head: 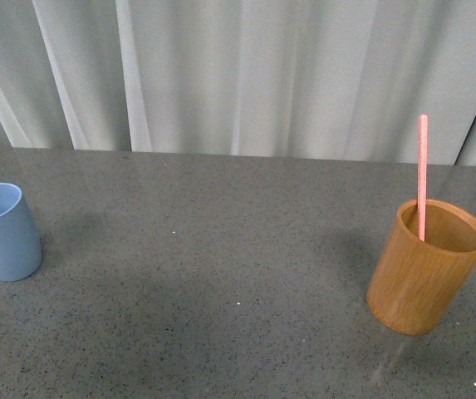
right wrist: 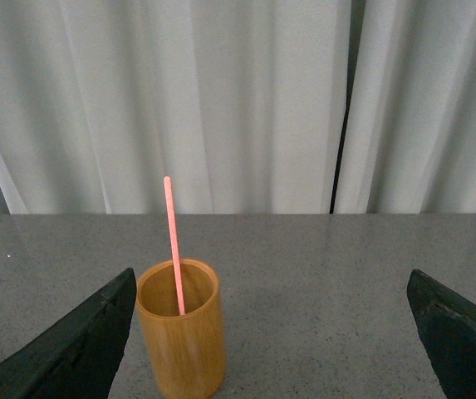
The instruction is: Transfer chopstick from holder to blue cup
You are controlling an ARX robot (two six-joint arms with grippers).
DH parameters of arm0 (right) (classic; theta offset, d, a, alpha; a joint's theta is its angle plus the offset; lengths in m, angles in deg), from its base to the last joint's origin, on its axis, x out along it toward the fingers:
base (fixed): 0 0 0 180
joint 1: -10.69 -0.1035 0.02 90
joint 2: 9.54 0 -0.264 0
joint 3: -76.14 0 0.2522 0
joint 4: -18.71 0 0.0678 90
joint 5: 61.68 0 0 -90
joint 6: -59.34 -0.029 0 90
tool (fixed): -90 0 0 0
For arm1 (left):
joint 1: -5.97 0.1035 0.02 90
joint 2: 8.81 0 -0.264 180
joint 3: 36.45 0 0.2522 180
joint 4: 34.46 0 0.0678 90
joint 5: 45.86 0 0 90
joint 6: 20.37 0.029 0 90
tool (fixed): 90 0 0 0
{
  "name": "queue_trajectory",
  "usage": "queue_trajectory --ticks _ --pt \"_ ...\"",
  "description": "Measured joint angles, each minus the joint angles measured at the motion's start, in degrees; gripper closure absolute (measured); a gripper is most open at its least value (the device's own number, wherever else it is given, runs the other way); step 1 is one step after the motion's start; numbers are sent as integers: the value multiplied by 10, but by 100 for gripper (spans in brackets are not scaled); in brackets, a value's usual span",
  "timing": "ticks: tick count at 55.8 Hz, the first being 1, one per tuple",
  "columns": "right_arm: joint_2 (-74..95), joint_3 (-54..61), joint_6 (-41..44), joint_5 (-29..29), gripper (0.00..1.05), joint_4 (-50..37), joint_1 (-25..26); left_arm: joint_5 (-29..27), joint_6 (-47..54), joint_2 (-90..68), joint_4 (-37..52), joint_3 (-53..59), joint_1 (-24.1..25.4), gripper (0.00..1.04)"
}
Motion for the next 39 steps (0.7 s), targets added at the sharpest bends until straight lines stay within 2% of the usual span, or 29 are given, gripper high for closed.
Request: queue_trajectory --ticks 21,23,25,28,30,39 --pt "0 0 0 0 10 0 0 0 0 0 0 0 0 7" --pt "0 0 0 0 10 0 0 -21 -9 -7 -11 -3 -6 7" --pt "0 0 0 0 10 0 0 -90 -32 -35 -70 -23 -25 7" --pt "0 0 0 0 10 0 0 -155 -73 -92 -128 -50 -33 7" --pt "0 0 0 0 10 0 0 -164 -87 -123 -137 -56 -26 7" --pt "0 0 0 0 10 0 0 -98 -106 -238 -78 -86 53 7"
